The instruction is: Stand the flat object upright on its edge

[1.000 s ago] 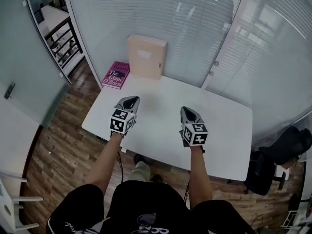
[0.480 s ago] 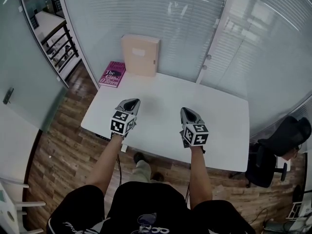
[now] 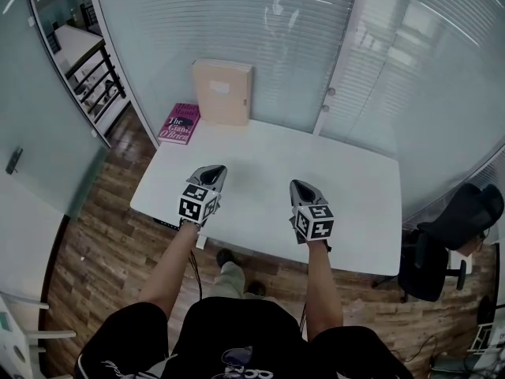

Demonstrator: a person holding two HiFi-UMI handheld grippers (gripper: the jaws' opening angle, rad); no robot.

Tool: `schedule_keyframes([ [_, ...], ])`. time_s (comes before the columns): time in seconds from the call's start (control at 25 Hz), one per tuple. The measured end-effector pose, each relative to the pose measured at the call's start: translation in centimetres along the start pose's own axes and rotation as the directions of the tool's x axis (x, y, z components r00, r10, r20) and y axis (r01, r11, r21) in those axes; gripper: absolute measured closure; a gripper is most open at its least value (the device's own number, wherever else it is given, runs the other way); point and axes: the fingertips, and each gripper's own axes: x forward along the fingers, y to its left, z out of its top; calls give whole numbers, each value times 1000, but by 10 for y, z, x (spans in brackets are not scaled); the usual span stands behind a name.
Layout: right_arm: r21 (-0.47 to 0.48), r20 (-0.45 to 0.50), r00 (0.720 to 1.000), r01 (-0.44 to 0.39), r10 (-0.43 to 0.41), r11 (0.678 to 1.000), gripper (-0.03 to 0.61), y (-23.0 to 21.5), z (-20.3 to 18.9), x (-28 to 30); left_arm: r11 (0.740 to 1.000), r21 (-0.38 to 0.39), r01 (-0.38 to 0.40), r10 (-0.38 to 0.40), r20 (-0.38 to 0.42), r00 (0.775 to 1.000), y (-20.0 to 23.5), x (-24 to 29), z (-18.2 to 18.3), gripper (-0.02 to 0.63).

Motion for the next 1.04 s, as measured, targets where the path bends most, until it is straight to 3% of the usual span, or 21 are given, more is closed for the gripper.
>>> schedule_keyframes([
  [1.04, -1, 15, 1000, -22, 22, 1000, 555, -10, 14, 13, 999, 44, -12, 13, -15, 1000, 4, 10, 13, 592],
])
